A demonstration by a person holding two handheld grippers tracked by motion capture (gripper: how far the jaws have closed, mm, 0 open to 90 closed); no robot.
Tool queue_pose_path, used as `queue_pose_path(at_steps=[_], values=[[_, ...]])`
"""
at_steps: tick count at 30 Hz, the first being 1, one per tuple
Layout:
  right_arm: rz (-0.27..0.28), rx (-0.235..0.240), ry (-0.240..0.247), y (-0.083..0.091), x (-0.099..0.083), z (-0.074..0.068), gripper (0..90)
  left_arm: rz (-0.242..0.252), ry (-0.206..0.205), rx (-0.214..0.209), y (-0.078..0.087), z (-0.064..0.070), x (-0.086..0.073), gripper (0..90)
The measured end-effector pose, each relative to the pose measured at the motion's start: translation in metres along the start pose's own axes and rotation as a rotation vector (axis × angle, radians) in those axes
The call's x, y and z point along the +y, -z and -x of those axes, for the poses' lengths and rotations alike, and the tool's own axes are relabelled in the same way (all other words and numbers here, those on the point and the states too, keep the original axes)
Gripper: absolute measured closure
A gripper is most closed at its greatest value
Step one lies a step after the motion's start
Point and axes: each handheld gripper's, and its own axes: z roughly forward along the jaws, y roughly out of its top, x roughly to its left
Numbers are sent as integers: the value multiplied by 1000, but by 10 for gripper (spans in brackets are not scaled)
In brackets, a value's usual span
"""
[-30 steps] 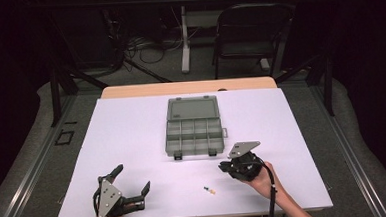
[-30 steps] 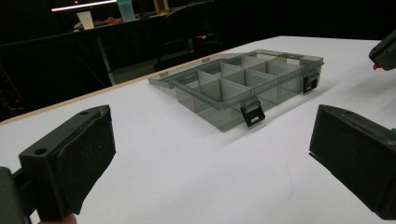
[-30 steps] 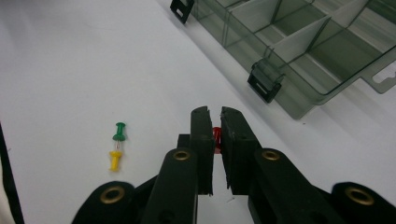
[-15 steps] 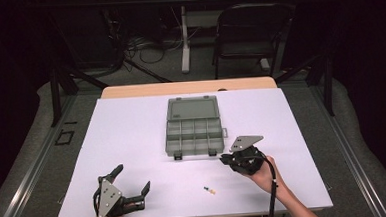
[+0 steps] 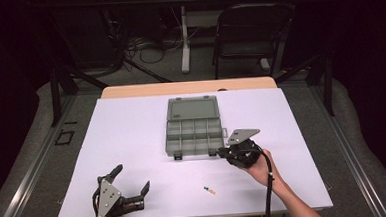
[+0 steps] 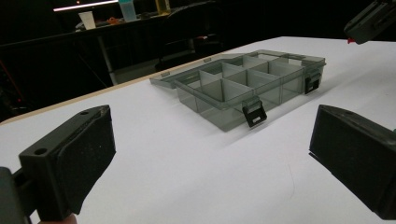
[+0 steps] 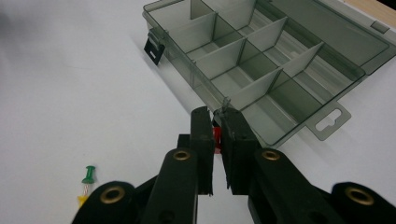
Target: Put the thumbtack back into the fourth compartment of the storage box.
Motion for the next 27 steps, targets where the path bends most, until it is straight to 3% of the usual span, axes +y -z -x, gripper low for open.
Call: queue_pose_path(at_steps=[27], values=[[10,-30,-11,-12,21,22,841,-1,1,4,0,0,0,2]])
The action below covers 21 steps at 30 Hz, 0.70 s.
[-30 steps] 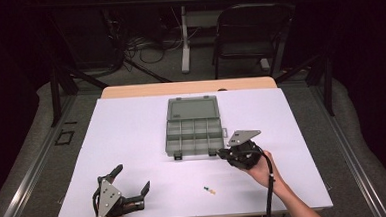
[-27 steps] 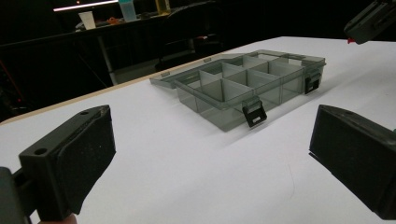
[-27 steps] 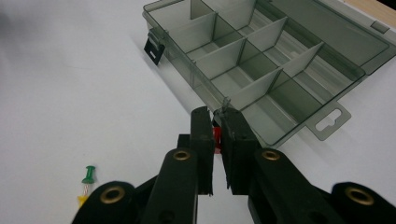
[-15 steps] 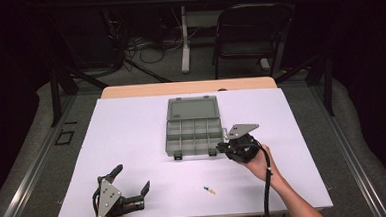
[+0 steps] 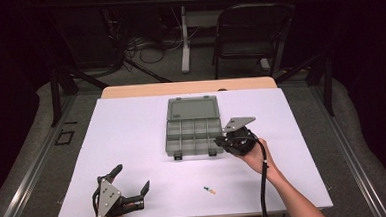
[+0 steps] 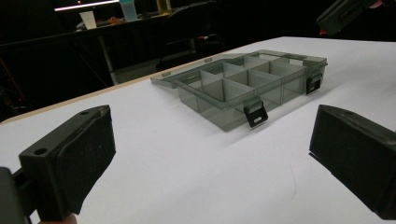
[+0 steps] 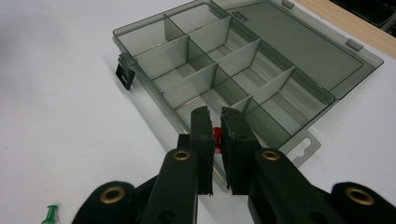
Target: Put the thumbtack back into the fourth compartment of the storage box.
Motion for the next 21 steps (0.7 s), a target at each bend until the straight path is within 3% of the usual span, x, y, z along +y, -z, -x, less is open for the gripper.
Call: queue_pose_path(at_steps=[21], values=[[-23,-38,-11,-15,19,22,841,1,0,-1,0,0,0,2]])
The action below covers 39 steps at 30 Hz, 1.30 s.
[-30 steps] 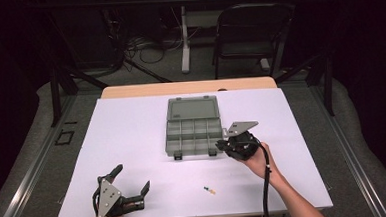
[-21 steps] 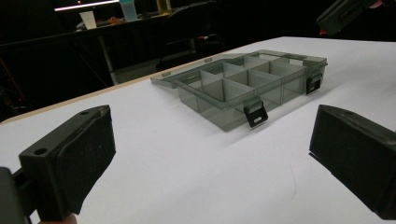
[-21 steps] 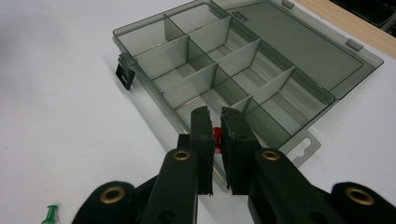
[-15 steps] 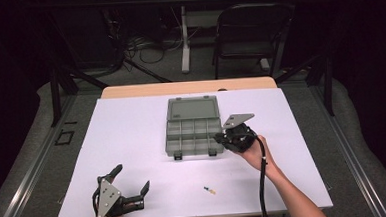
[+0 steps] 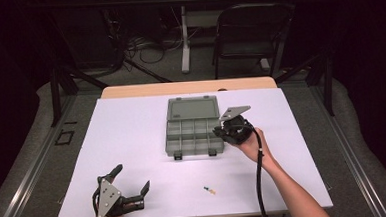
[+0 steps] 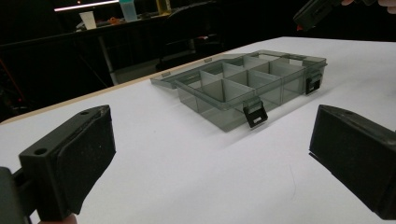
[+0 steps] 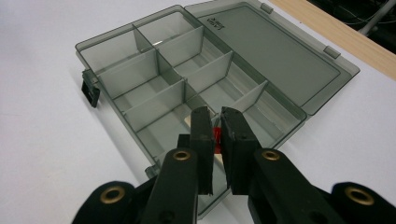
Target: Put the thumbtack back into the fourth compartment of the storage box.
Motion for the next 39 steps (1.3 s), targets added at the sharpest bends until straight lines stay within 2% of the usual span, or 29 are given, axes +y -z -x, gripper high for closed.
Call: queue_pose_path(at_steps=[17,34,39], values=[[-42,-22,-18,-23,12,16,841,0,1,0,0,0,0,2],[-86,-47,-47,-46,13,31,841,0,1,1,0,0,0,2],[-116,-53,-57,-57,12,34,839,-1,1,0,0,0,0,2]])
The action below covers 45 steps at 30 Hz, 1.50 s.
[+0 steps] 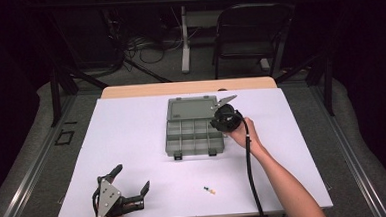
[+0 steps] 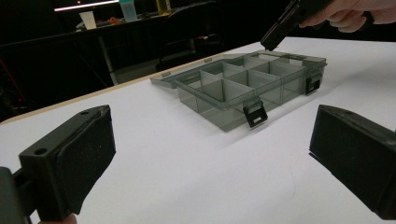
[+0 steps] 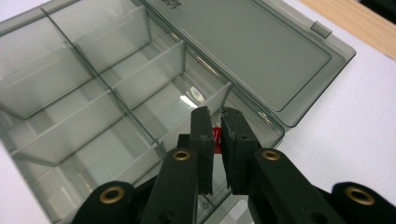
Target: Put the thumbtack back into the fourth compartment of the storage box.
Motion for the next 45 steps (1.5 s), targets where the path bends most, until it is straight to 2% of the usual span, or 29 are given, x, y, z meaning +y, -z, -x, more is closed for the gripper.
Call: queue_pose_path(at_steps=[5,10,13,19,24,28,35,45], values=[[-6,-11,-19,-8,2,5,832,0,0,0,0,0,0,2],[-5,-19,-37,-11,1,8,740,1,1,0,0,0,0,2],[10,-17,-49,-8,1,9,676,1,0,-1,0,0,0,2],[49,4,-44,7,-1,8,466,1,1,0,0,0,0,2],[71,23,-28,21,-6,2,304,2,0,1,0,0,0,2],[88,34,-6,31,-12,-4,227,1,0,2,0,0,0,2],[132,49,19,51,-23,-17,153,2,-1,2,0,0,0,2],[149,82,49,72,-42,-38,80,0,-1,3,0,0,0,2]])
